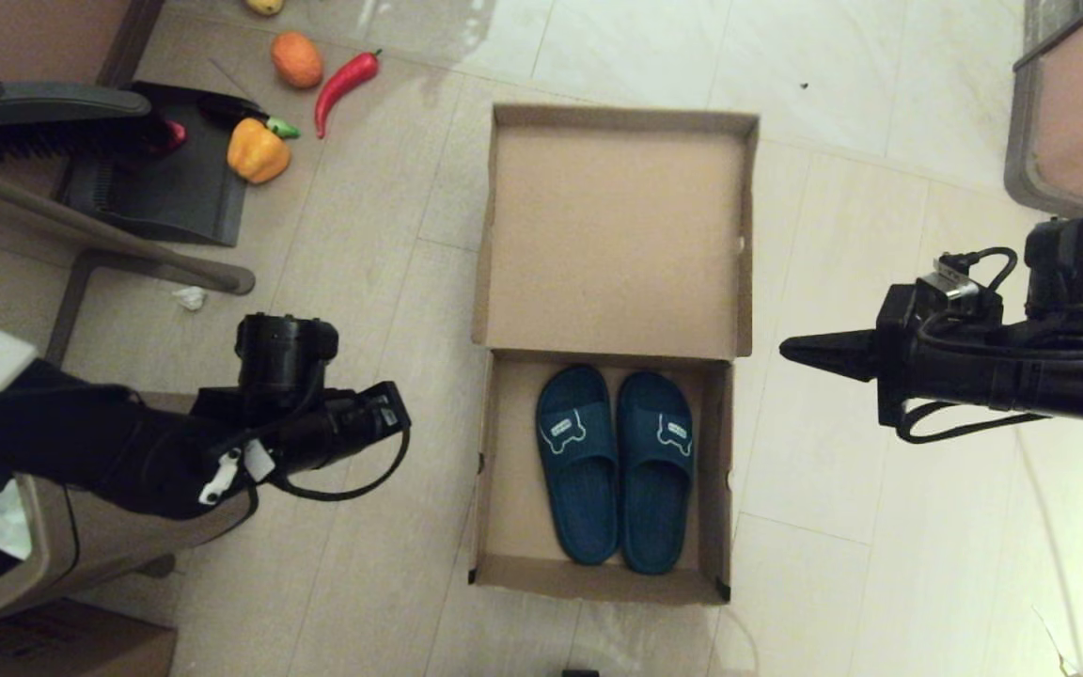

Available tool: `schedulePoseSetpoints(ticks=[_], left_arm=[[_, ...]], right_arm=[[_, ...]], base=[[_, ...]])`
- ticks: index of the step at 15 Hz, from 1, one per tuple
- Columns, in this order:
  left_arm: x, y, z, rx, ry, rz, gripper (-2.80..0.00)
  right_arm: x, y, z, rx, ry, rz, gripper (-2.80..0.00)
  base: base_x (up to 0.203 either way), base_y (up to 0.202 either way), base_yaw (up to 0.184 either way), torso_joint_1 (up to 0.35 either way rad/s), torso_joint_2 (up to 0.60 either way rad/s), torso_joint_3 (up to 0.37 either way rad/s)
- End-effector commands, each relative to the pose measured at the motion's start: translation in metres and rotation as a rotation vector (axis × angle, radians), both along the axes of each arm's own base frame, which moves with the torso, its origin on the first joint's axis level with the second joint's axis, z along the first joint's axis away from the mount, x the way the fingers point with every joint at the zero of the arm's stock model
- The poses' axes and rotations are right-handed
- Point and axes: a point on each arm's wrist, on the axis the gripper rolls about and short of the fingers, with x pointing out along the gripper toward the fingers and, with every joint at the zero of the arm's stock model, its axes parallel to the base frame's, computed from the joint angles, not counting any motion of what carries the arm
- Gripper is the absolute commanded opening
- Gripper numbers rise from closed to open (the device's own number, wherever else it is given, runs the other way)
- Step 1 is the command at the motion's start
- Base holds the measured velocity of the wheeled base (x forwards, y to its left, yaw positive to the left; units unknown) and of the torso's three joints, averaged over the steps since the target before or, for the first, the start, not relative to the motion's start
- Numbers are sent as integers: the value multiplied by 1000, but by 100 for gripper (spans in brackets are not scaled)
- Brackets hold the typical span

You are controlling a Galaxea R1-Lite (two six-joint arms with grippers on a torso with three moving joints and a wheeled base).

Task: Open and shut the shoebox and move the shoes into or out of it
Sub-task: Open the shoe box, then put the shoes out of the shoe box

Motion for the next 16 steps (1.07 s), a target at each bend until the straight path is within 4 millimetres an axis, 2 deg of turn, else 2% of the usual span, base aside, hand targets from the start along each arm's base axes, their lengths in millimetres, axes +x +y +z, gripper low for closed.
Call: schedulePoseSetpoints(ticks=[1, 4, 6, 9, 12, 14, 16], left_arm=[[-12, 16, 3, 53, -23, 9, -280], [-37, 39, -12, 107, -23, 9, -280], [-53, 48, -23, 108, -34, 17, -280], [-64, 56, -17, 100, -89, 39, -280], [-65, 61, -15, 98, -96, 58, -280], [-64, 61, -15, 100, -94, 60, -280], [-62, 62, -13, 100, -105, 63, -280]], right_arm=[[-12, 11, -4, -178, -77, 52, -280], [-26, 42, -45, -718, -153, 82, -280], [-33, 74, -79, -865, -90, 185, -280], [-18, 106, -120, -994, -33, 207, -280], [15, 142, -163, -1121, -78, 55, -280], [33, 166, -173, -1141, -143, -45, -280], [42, 183, -182, -1139, -169, -62, -280]], base=[[0, 0, 0, 0, 0, 0], [0, 0, 0, 0, 0, 0], [0, 0, 0, 0, 0, 0], [0, 0, 0, 0, 0, 0], [0, 0, 0, 0, 0, 0], [0, 0, 0, 0, 0, 0], [0, 0, 0, 0, 0, 0]])
